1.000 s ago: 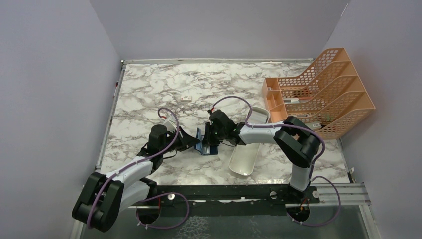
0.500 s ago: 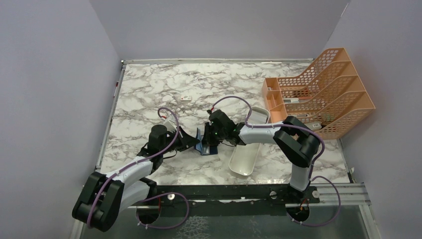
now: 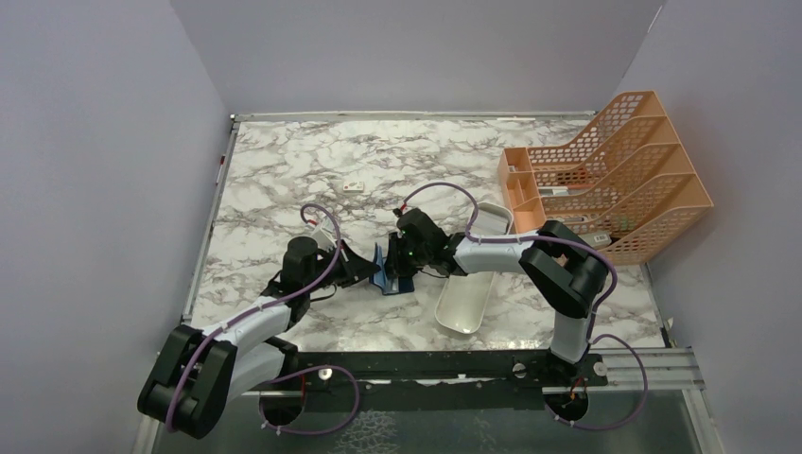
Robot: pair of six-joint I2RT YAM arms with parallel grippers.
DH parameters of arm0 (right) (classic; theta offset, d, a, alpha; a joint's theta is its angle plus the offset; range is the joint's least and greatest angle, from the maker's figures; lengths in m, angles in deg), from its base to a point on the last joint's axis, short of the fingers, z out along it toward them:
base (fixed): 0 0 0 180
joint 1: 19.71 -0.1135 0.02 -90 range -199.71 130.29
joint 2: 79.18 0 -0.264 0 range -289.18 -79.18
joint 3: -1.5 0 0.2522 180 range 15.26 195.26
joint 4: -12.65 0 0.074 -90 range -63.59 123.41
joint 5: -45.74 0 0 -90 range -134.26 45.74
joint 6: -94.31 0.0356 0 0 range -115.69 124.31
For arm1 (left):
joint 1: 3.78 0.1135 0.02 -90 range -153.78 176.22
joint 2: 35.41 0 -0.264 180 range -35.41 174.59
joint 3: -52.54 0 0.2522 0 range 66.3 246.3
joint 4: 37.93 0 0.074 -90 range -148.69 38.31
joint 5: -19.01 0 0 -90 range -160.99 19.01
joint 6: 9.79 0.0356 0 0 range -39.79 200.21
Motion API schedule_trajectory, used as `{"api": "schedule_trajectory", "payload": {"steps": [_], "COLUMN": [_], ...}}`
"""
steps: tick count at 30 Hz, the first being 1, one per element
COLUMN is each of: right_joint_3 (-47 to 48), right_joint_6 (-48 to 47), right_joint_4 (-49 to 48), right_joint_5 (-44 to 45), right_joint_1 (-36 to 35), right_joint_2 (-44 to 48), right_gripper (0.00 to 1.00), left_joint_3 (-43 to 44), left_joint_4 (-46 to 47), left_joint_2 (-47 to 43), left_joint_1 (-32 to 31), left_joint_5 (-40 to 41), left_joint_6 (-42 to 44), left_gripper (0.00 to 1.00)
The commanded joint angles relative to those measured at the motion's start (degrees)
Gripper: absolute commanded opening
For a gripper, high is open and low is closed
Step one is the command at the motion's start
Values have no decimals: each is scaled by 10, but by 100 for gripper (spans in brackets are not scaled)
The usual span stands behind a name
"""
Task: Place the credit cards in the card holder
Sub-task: Turn over the card slot in the card holder.
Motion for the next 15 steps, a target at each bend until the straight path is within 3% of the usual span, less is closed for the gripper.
{"api": "schedule_trajectory", "payload": {"steps": [1,9,15], "right_joint_3": [6,18,19], "right_joint_6": [-1,-13,-10], "right_joint_4": [17,71,100], "right_joint_5": [-4,33,31], "right_joint_1": [2,2,2], "right_joint_2": [-20,44,106], "right_gripper": [20,32,42], "left_joint_3": [3,16,69], "left_joint_4": [43,-9,-131], "left_joint_2": [-4,-2,-19], "left_joint_1": [-1,-1,-1], "left_joint_5": [-32,9,64], "left_joint_6": [-5,14,62], "left_gripper": [0,0,0]}}
